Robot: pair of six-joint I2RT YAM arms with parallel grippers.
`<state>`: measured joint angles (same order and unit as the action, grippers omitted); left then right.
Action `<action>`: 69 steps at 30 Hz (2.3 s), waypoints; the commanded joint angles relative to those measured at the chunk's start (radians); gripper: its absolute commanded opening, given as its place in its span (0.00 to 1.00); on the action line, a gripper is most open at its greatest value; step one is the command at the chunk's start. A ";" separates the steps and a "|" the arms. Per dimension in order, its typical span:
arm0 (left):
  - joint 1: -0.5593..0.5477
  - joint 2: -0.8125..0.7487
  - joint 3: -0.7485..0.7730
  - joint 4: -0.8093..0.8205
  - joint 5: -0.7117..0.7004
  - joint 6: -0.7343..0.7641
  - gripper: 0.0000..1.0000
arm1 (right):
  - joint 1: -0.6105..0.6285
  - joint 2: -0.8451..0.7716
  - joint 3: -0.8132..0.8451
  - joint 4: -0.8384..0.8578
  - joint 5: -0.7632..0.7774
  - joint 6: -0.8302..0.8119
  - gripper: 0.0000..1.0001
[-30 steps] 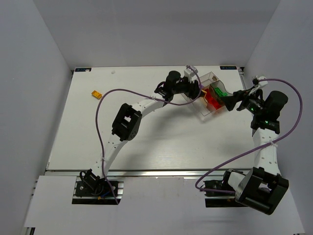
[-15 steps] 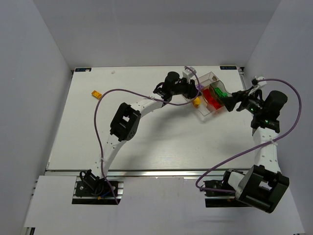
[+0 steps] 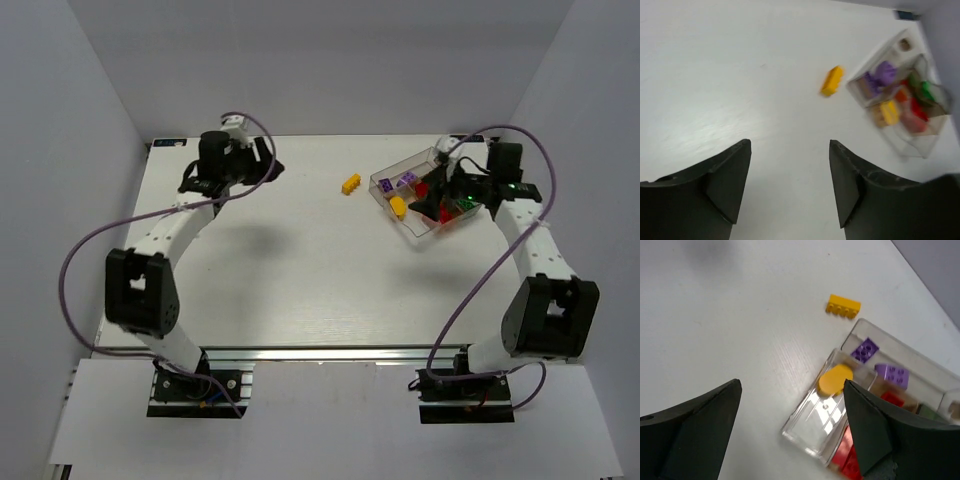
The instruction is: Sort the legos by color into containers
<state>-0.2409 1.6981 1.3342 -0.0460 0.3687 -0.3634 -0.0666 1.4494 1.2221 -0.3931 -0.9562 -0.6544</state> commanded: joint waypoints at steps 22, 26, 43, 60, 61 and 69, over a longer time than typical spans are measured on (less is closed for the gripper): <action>-0.008 -0.679 -0.487 -0.166 -0.929 0.124 0.98 | 0.464 0.913 1.002 -0.357 0.562 -1.094 0.86; -0.008 -0.693 -0.491 -0.160 -0.927 0.133 0.98 | 0.481 0.971 1.011 -0.339 0.614 -1.153 0.85; -0.008 -0.709 -0.492 -0.157 -0.910 0.130 0.98 | 0.488 1.075 1.056 -0.362 0.717 -1.257 0.76; -0.008 -0.707 -0.494 -0.155 -0.915 0.130 0.98 | 0.488 1.083 1.051 -0.424 0.726 -1.263 0.34; -0.008 -0.709 -0.494 -0.155 -0.916 0.132 0.98 | 0.491 1.077 1.036 -0.425 0.723 -1.258 0.21; -0.008 -0.640 -0.483 -0.173 -0.930 0.095 0.98 | 0.491 0.906 0.913 -0.285 0.515 -1.012 0.00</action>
<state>-0.2489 1.0370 0.8459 -0.2100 -0.5446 -0.2459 0.4213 2.4634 2.1609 -0.7113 -0.2962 -1.8091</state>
